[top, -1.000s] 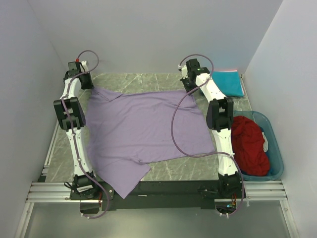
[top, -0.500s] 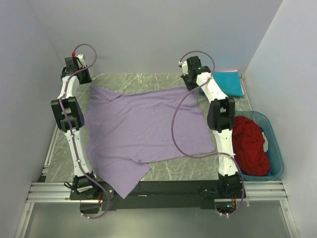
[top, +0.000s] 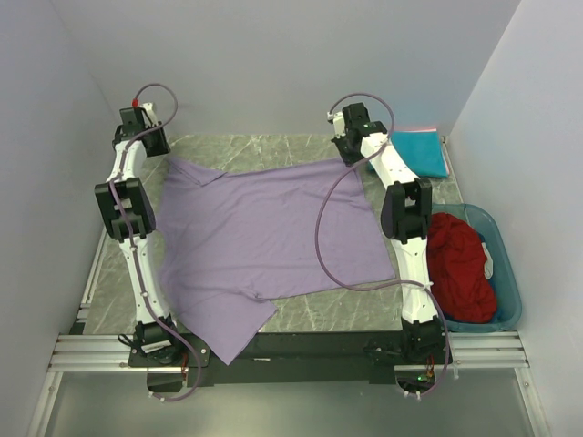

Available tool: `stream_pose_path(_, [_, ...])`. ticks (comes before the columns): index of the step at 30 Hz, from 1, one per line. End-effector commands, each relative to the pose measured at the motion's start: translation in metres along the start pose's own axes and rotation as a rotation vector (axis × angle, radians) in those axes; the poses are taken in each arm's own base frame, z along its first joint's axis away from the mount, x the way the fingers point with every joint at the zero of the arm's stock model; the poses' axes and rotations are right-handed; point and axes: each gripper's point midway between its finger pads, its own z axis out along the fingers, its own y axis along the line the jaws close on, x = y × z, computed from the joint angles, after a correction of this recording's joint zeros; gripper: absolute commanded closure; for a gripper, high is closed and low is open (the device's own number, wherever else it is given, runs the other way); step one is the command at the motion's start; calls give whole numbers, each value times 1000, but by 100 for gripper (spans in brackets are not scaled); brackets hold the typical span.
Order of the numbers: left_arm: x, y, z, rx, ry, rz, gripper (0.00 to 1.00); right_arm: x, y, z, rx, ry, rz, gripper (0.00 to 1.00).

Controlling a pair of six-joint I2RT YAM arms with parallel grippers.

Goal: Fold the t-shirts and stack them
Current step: Flatten the tshirt out

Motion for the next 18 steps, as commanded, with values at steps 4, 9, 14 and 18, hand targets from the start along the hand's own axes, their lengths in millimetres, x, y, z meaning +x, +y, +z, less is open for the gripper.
stream_pose_path(4, [2, 8, 12, -29, 0, -3, 61, -17, -4, -23, 22, -54, -7, 100])
stream_pose_path(9, [9, 10, 19, -38, 15, 0, 59, -18, -3, -24, 18, -57, -7, 100])
stream_pose_path(14, [18, -1, 23, -39, 56, 43, 55, -18, -5, -24, 23, -57, -4, 100])
stream_pose_path(18, [26, -9, 28, -43, 83, 75, 54, -18, -4, -25, 22, -59, -8, 100])
